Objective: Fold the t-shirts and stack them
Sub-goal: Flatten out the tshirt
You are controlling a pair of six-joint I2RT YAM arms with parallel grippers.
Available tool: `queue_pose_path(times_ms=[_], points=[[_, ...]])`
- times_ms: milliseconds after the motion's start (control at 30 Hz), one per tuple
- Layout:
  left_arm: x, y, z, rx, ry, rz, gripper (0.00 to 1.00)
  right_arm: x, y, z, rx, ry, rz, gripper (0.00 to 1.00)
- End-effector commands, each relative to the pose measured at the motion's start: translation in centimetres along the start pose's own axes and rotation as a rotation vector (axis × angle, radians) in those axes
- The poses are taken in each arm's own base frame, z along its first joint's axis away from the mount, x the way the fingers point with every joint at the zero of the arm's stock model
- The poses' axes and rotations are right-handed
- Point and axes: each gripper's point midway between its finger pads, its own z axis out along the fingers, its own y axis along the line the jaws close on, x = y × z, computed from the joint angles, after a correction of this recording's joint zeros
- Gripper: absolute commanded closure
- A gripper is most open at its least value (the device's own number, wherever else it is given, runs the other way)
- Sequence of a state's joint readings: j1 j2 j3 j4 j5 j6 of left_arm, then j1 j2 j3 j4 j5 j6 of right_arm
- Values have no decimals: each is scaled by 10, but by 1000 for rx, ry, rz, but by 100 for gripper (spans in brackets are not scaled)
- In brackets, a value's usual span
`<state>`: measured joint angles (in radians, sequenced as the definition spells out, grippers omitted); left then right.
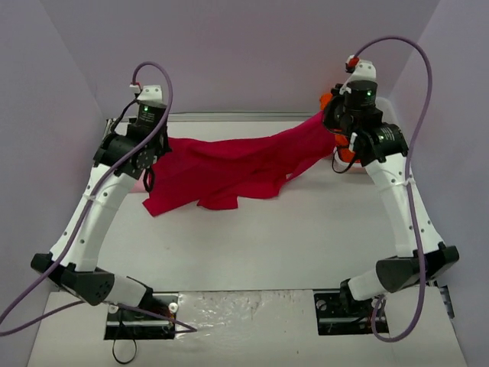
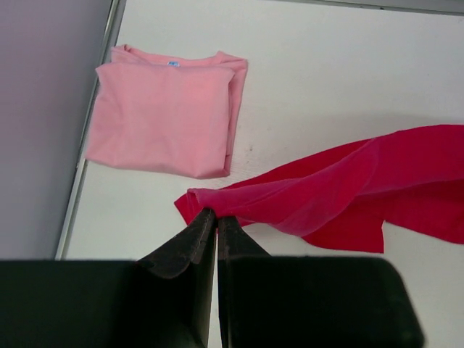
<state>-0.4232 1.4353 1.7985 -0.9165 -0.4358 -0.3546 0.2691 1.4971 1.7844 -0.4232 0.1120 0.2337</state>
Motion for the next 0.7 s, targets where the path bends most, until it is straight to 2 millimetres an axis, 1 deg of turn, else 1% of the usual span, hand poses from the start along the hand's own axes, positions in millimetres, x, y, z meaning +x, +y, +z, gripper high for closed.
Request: queue_pose_path(times_ms=[0, 33, 67, 100, 133, 167, 200, 233, 267, 300, 367, 400, 467, 500, 533, 567, 600, 633, 667], points=[[-8, 36, -42, -48, -86, -62, 98, -4, -20, -39, 59, -49, 11, 100], [-4, 46, -54, -51, -102, -73, 98, -6, -23, -50, 64, -66, 13, 100], [0, 54, -60, -69, -105, -72, 98, -10, -29, -69, 67, -97, 16, 100], [3, 60, -66, -73, -110, -66, 98, -11, -35, -79, 88, -108, 11, 100], [4, 69, -78, -80, -131, -77, 98, -14, -39, -90, 98, -124, 12, 100], [8, 81, -86, -114, -129, -69, 98, -21, -43, -107, 103, -154, 19, 100], [7, 87, -93, -127, -140, -70, 98, -24, -48, -118, 119, -161, 16, 100], [3, 96, -106, -129, -170, -87, 98, -32, -50, -132, 120, -191, 25, 100], [3, 102, -113, -139, -174, -78, 98, -34, -52, -140, 124, -198, 28, 100], [0, 105, -118, -137, -186, -84, 98, -46, -53, -151, 123, -232, 37, 100], [-6, 110, -129, -135, -199, -91, 98, -56, -54, -163, 126, -257, 45, 100], [-9, 111, -132, -132, -205, -92, 98, -70, -53, -173, 117, -294, 55, 100], [-17, 111, -136, -125, -223, -97, 98, -81, -52, -176, 117, -313, 57, 100], [-20, 110, -136, -124, -227, -96, 98, -93, -50, -184, 110, -344, 64, 100], [-25, 109, -137, -120, -240, -97, 98, -95, -50, -178, 118, -339, 57, 100], [-28, 108, -136, -120, -241, -94, 98, -98, -49, -177, 119, -342, 55, 100], [-30, 104, -130, -122, -231, -81, 98, -100, -48, -173, 120, -341, 50, 100], [-34, 101, -127, -121, -234, -75, 98, -102, -46, -163, 126, -329, 41, 100], [-38, 100, -125, -123, -237, -68, 98, -105, -44, -157, 128, -328, 36, 100]])
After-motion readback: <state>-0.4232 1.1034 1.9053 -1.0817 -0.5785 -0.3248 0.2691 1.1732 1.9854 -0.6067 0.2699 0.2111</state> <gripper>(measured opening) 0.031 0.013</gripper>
